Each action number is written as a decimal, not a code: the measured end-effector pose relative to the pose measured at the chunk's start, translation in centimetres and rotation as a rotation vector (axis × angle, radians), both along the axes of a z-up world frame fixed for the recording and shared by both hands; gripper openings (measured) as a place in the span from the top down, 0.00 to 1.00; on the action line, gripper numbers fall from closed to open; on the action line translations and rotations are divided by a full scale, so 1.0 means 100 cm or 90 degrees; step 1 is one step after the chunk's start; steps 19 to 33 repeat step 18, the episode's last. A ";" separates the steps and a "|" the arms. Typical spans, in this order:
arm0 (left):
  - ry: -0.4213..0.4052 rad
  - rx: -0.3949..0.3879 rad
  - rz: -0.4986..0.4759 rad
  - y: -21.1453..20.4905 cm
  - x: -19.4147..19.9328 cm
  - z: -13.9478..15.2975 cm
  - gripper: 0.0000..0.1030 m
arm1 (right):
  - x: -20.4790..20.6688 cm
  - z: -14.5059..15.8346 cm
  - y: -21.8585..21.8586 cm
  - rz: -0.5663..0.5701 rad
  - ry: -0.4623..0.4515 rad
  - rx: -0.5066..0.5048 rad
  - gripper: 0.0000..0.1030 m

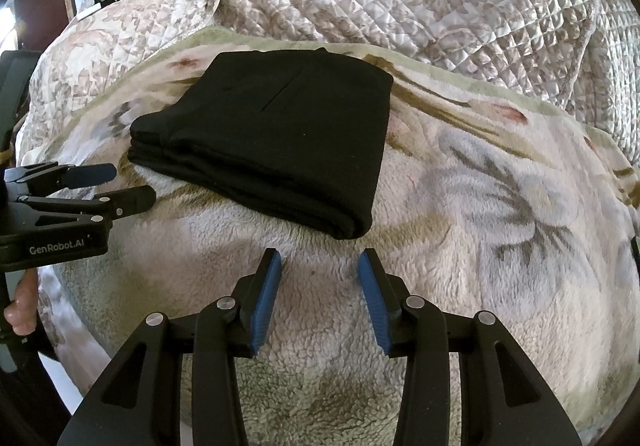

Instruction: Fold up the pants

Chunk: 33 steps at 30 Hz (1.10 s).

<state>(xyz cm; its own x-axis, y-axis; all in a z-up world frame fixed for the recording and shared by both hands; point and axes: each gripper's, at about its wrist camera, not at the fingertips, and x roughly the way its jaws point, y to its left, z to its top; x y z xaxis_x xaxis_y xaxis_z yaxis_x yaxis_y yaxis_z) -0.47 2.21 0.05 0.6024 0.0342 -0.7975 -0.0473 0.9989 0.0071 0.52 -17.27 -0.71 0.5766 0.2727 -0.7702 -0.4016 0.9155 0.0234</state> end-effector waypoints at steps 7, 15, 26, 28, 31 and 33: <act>0.000 0.000 0.000 0.000 0.000 0.000 0.31 | -0.001 -0.001 0.000 0.003 -0.011 -0.011 0.56; 0.001 0.000 0.003 0.001 0.000 -0.001 0.31 | -0.006 -0.004 0.002 -0.009 -0.055 -0.025 0.43; -0.001 0.003 0.004 -0.001 -0.004 -0.003 0.31 | -0.004 -0.008 0.000 -0.038 -0.087 -0.044 0.23; -0.001 0.003 0.004 -0.001 -0.004 -0.003 0.31 | -0.004 -0.008 0.000 -0.038 -0.087 -0.044 0.23; -0.001 0.003 0.004 -0.001 -0.004 -0.003 0.31 | -0.004 -0.008 0.000 -0.038 -0.087 -0.044 0.23; -0.001 0.003 0.004 -0.001 -0.004 -0.003 0.31 | -0.004 -0.008 0.000 -0.038 -0.087 -0.044 0.23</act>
